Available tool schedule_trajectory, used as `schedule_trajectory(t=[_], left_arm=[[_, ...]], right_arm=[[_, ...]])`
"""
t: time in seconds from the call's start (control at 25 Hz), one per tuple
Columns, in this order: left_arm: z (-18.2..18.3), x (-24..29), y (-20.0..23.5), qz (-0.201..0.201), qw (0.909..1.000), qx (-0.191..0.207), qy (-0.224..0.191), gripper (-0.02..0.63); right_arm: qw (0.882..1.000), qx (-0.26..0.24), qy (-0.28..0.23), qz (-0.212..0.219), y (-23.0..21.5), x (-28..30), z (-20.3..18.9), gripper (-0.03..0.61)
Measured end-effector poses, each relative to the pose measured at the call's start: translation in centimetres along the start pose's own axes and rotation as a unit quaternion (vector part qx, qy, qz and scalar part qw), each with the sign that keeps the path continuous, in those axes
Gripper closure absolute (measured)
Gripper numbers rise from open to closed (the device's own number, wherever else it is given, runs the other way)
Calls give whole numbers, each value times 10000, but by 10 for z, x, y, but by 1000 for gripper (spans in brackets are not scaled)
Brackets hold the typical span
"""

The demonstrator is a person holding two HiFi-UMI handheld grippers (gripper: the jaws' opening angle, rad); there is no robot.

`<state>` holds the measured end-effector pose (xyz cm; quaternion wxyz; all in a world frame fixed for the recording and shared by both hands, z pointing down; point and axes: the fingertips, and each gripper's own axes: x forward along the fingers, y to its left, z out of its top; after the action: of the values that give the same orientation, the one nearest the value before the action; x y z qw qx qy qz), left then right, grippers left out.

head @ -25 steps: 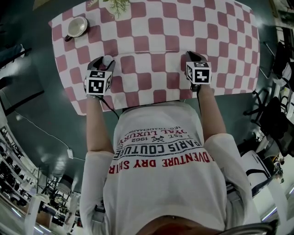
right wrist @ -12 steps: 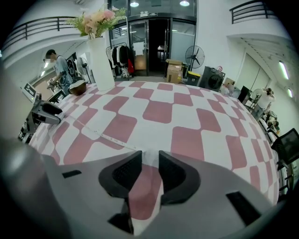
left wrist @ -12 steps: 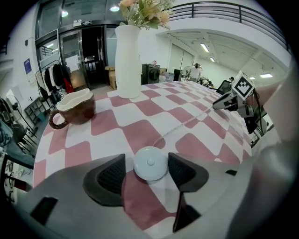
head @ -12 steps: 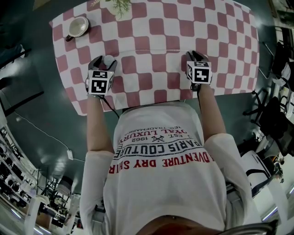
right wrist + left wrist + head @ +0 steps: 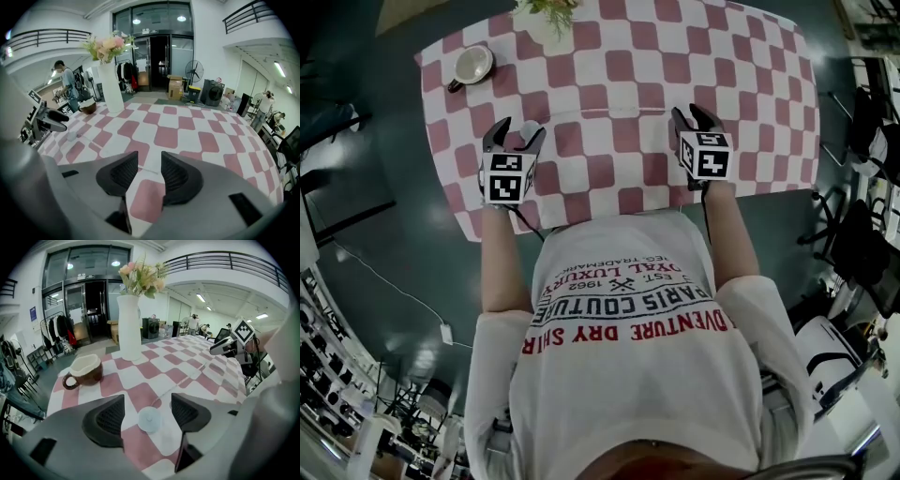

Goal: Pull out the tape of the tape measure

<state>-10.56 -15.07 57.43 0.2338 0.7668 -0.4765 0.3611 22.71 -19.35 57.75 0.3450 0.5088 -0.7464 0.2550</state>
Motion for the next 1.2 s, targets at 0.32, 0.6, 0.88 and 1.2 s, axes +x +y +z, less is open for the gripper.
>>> schedule_trajectory(t=[0.32,0.6,0.88,1.2], left_arm=[[69,-61,6,499,9910,-45,-1239,516],[111,-104,-1,542,9790,246,-1949,592],[154,-154,-12,469,9570,674,-2784,597],[189,-199,-22,454,9332,840,-3464,597]], right_arm=[[9906,-263,-1232,533,46,-51,60,466],[9759,-272,-2074,614,64,-90,102,539],[9517,-318,-2949,790,75,-132,143,551],[9329,-501,-3431,969,85,-160,167,551]])
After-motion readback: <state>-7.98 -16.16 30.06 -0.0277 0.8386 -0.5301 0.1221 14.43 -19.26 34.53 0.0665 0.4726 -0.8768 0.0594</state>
